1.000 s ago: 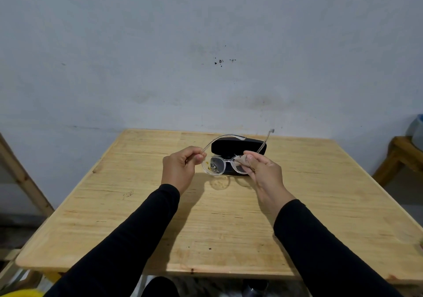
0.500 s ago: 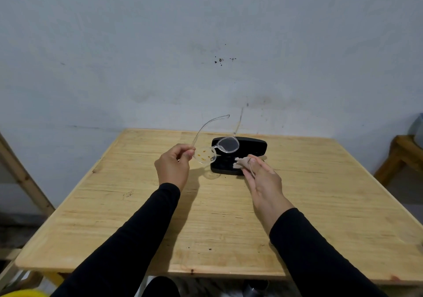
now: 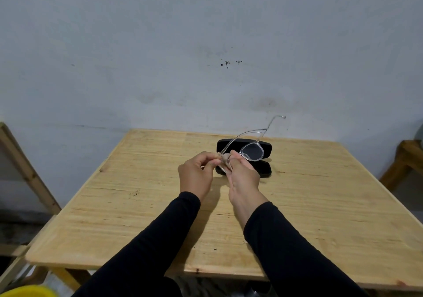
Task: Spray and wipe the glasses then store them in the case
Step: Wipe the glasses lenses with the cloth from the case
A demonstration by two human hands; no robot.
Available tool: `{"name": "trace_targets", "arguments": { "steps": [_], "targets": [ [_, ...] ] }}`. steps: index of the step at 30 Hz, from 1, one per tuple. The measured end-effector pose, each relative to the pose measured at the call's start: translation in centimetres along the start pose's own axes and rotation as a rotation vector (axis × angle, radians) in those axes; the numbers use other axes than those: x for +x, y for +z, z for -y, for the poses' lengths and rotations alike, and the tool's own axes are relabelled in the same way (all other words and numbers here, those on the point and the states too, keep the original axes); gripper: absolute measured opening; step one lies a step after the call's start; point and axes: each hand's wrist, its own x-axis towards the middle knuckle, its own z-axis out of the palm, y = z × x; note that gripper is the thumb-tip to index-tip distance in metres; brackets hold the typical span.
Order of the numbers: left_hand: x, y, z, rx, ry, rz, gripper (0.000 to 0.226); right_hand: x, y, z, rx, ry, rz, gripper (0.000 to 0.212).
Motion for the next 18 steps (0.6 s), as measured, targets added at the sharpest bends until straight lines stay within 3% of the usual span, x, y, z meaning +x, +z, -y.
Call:
{"name": "trace_targets", "arguments": {
  "steps": [7, 14, 18],
  "targets": [
    [0.3, -0.5, -0.1, 0.001, -0.003, -0.020, 0.011, -0.8, -1.1, 0.0, -0.288, -0.177, 0.075, 0.018],
    [0.4, -0.2, -0.2, 0.031, 0.015, 0.001, 0.013, -0.5, -1.2, 0.0, -0.347, -0.300, -0.140, 0.021],
    [0.1, -0.1, -0.4, 0.046, 0.075, 0.010, 0.016, -0.6, -1.0, -0.4, -0.322, -0.327, -0.182, 0.019]
  ]
}}
